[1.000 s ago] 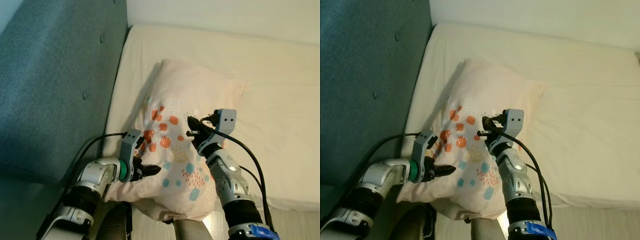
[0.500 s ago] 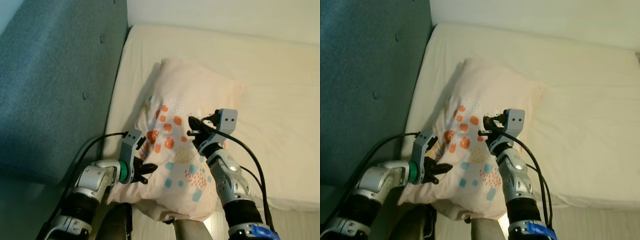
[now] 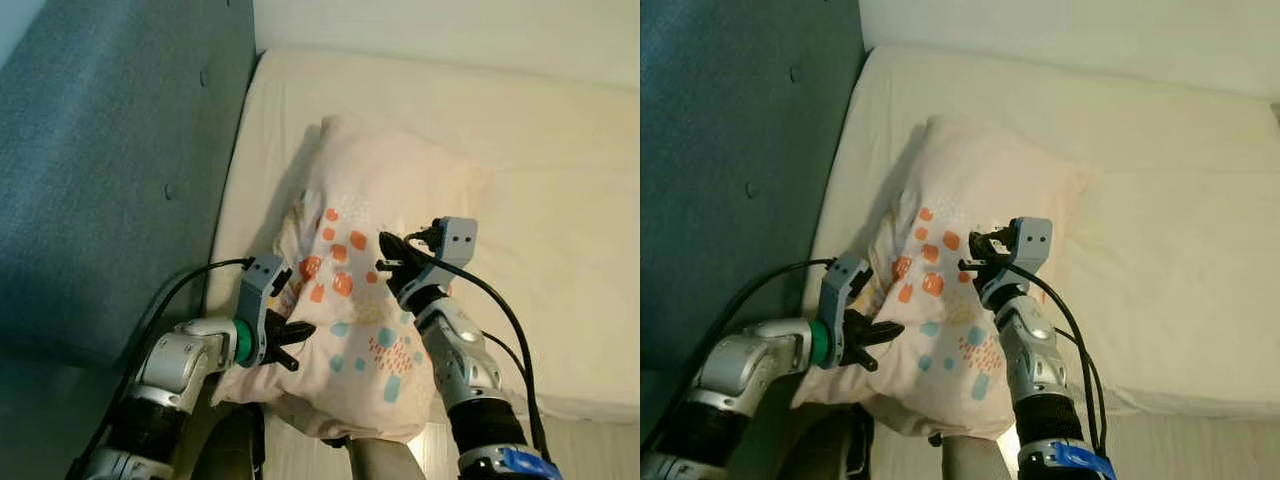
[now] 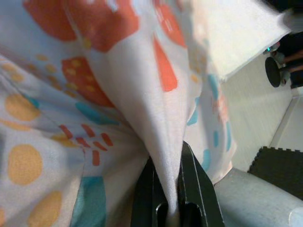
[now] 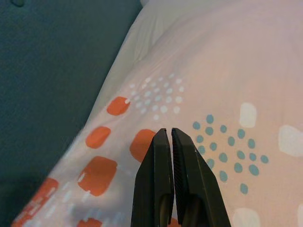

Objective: Clean up the room

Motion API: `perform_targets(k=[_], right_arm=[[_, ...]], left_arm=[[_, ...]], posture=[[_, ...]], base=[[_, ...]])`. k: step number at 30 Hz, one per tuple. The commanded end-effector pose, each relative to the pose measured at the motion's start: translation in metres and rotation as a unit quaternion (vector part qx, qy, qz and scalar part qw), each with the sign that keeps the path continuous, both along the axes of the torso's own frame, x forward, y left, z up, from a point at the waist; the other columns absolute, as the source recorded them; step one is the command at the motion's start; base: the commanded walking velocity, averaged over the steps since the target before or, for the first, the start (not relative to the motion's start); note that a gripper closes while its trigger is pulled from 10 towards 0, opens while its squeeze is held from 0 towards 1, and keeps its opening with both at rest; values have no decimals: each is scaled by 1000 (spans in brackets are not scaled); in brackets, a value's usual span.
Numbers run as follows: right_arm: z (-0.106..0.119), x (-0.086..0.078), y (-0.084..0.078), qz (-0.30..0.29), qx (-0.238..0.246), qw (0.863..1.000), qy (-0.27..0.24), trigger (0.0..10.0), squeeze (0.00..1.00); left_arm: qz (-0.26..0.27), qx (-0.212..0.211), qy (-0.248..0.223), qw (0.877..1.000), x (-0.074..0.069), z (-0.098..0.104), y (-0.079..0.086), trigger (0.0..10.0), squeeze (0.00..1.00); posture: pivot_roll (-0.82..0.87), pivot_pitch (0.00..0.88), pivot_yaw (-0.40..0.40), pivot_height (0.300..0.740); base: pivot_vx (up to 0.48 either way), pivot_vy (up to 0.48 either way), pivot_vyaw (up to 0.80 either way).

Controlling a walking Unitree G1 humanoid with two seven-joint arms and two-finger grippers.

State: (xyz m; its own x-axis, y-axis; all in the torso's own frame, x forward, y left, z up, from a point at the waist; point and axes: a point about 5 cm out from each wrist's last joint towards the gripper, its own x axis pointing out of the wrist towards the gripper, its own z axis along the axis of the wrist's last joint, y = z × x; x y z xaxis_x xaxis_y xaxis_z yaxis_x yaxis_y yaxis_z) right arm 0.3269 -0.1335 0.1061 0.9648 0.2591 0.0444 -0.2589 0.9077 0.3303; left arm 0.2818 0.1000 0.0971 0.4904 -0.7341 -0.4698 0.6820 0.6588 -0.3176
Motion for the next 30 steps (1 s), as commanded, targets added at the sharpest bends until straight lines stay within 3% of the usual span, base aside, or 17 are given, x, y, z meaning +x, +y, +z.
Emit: perform_targets(k=[1, 2, 4, 9, 10, 11, 12, 14, 15, 17, 20, 23, 25, 26, 27, 30], right_arm=[[-10, -3, -5, -17, 4, 1000, 18, 10000, 0], [-10, -3, -5, -17, 4, 1000, 18, 10000, 0], [-13, -3, -9, -34, -6, 999, 27, 10000, 0], [-18, -2, -21, -96, -24, 994, 47, 10000, 0], [-19, -2, -22, -108, -24, 993, 51, 10000, 0], [-19, -2, -22, -108, -24, 993, 51, 10000, 0], [-19, -1, -26, -132, -22, 989, 57, 10000, 0], [-18, -2, -39, -211, -2, 975, 75, 10000, 0], [-18, -2, -39, -211, -2, 975, 75, 10000, 0], [-16, -5, -49, -268, -24, 960, 75, 10000, 0], [-16, -6, -51, -282, -37, 956, 72, 10000, 0], [-33, -10, -56, -312, -41, 942, 119, 10000, 0], [-44, -13, -63, -349, -9, 924, 158, 10000, 0], [-49, -16, -70, -384, -1, 906, 175, 10000, 0], [-49, -16, -70, -384, -1, 906, 175, 10000, 0], [-54, -19, -76, -415, 14, 889, 194, 10000, 0]], left_arm=[[-19, 3, 0, 1000, -8, -1, -5, 0, 0], [-19, 3, 0, 1000, -8, -1, -5, 0, 0], [-22, 27, -52, 998, -5, 12, -7, 0, 0], [-1, 22, -144, 989, 8, 48, -14, 0, 0], [3, 23, -151, 988, 9, 51, -14, 4588, 0], [3, 23, -151, 988, 9, 51, -14, 4588, 0], [3, 29, -159, 987, 10, 54, -13, 10000, 0], [6, 36, -167, 985, 11, 59, -10, 10000, 0], [6, 36, -167, 985, 11, 59, -10, 10000, 0], [10, 40, -172, 984, 13, 61, -7, 10000, 0], [12, 42, -173, 984, 13, 61, -6, 10000, 0], [21, 30, -184, 982, 15, 73, -1, 10000, 0], [12, 9, -195, 981, 14, 86, 4, 10000, 0], [7, -5, -201, 980, 13, 94, 7, 10000, 0], [7, -5, -201, 980, 13, 94, 7, 10000, 0], [-3, -15, -213, 977, 11, 106, 11, 10000, 0]], posture=[[-7, 269, 32, 740], [-7, 269, 32, 740], [-7, 269, 32, 740], [-4, 265, 31, 740], [-4, 265, 31, 740], [-4, 265, 31, 740], [-3, 263, 31, 740], [-2, 263, 30, 740], [-2, 263, 30, 740], [-7, 262, 31, 740], [-7, 262, 31, 740], [-7, 261, 32, 740], [0, 261, 30, 740], [7, 260, 27, 740], [7, 260, 27, 740], [12, 262, 27, 740]], base=[[0, 0, 0], [0, 0, 0], [0, 0, 0], [0, 0, 0], [0, 0, 0], [0, 0, 0], [0, 0, 0], [0, 0, 0], [0, 0, 0], [0, 0, 0], [0, 0, 0], [0, 0, 0], [0, 0, 0], [0, 0, 0], [0, 0, 0], [0, 0, 0]])
